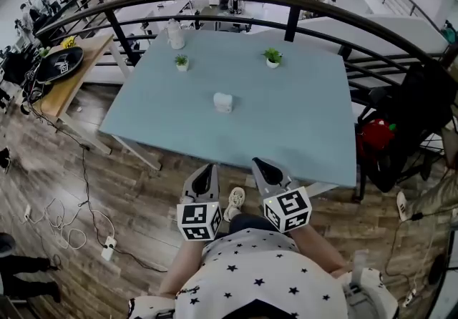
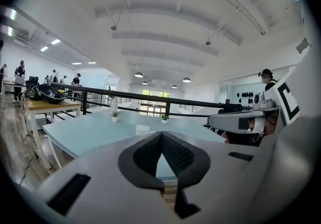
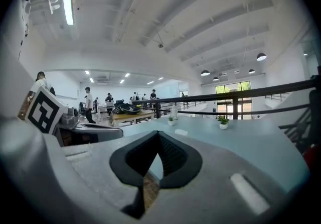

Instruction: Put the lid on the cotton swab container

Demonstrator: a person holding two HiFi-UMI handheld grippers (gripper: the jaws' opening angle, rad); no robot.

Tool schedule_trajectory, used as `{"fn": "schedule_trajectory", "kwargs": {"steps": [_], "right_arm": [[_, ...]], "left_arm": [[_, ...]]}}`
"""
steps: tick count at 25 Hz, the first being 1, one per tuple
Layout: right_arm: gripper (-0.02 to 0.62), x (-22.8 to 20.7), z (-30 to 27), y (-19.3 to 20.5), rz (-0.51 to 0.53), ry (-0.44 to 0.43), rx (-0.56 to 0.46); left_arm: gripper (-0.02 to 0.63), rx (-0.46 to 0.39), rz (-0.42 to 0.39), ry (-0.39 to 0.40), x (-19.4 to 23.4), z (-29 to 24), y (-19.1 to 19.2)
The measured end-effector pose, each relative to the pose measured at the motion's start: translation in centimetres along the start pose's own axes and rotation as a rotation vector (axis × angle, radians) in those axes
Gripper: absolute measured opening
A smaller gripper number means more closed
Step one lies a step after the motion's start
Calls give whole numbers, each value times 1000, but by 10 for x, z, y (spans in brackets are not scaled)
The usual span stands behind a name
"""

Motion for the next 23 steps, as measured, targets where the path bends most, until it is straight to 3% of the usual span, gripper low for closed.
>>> {"fn": "schedule_trajectory", "kwargs": {"steps": [23], "right_arm": [[6,-12,-10,-9,-29,-24,-13]], "left_arm": [[3,58,-52,69,-18,-19,-5]]}}
Point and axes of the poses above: the fingertips, and each gripper's own axes: z backward along the fingers, x to its left, y out of its underside, the point moved 4 cm from there along z, backward along the fingers
